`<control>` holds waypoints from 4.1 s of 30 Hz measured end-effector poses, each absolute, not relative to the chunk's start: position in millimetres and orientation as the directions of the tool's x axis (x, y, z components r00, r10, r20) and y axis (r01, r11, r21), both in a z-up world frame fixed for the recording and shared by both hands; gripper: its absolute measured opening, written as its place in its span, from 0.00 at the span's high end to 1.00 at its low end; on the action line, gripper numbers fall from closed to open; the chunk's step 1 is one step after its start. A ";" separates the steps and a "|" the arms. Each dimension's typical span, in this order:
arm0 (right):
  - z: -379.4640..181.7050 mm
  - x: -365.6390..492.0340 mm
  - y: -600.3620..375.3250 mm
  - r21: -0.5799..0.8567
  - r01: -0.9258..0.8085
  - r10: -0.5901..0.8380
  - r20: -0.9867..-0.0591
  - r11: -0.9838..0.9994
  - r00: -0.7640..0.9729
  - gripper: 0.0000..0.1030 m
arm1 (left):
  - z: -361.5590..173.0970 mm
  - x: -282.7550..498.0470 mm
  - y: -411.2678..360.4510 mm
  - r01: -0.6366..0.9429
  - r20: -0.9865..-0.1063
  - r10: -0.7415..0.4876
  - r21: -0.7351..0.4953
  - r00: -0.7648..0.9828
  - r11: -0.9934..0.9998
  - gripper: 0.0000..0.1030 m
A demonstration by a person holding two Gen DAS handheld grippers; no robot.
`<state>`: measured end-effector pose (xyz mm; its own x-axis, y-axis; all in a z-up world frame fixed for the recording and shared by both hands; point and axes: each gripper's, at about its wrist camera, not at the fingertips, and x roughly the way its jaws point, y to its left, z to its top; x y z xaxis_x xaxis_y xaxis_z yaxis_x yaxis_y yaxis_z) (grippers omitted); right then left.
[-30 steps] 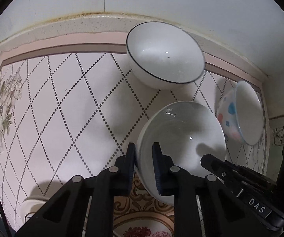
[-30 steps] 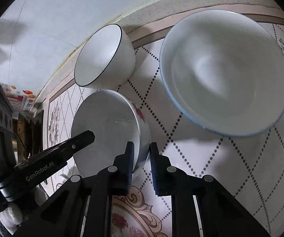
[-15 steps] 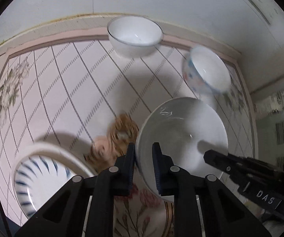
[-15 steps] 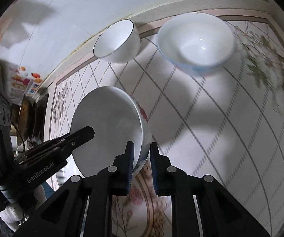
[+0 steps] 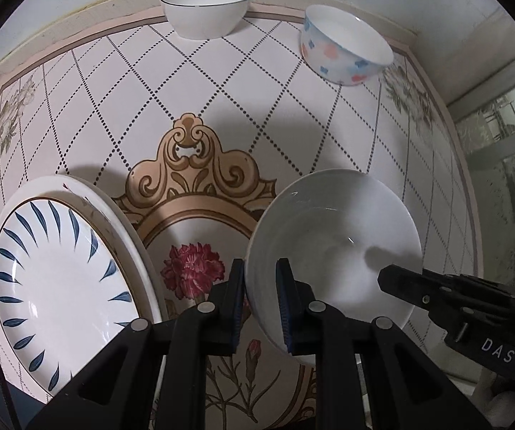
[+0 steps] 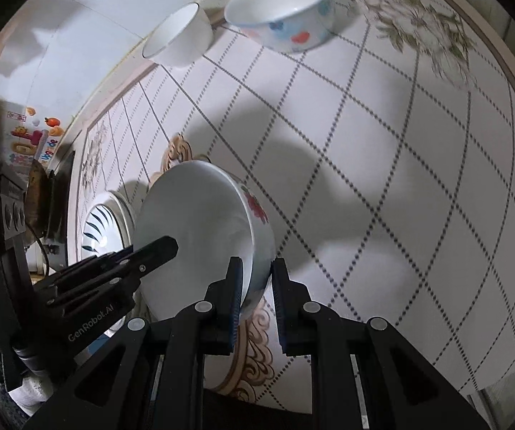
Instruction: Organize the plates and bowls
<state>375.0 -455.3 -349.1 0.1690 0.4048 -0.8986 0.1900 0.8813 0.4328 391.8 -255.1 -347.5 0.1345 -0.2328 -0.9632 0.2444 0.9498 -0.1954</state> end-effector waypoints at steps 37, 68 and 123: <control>-323.0 511.7 -574.4 0.487 0.279 0.401 -0.861 0.827 0.314 0.40 | -293.8 544.4 -288.9 0.145 -0.920 -0.331 -0.305 0.210 0.941 0.44; -312.0 535.3 -538.4 0.456 0.192 0.400 -0.876 0.869 0.271 0.85 | -288.2 534.0 -319.0 0.255 -0.940 -0.297 -0.249 0.170 0.934 0.91; -340.1 389.9 -467.8 0.436 0.166 0.441 -0.897 0.885 0.007 0.83 | -328.4 396.2 -264.0 0.228 -0.985 -0.173 -0.170 -0.004 0.959 0.90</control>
<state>389.9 -467.8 -340.1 0.0069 0.4410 -0.8975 0.1656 0.8846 0.4360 396.2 -264.0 -328.4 -0.0039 -0.1734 -0.9848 0.2278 0.9588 -0.1697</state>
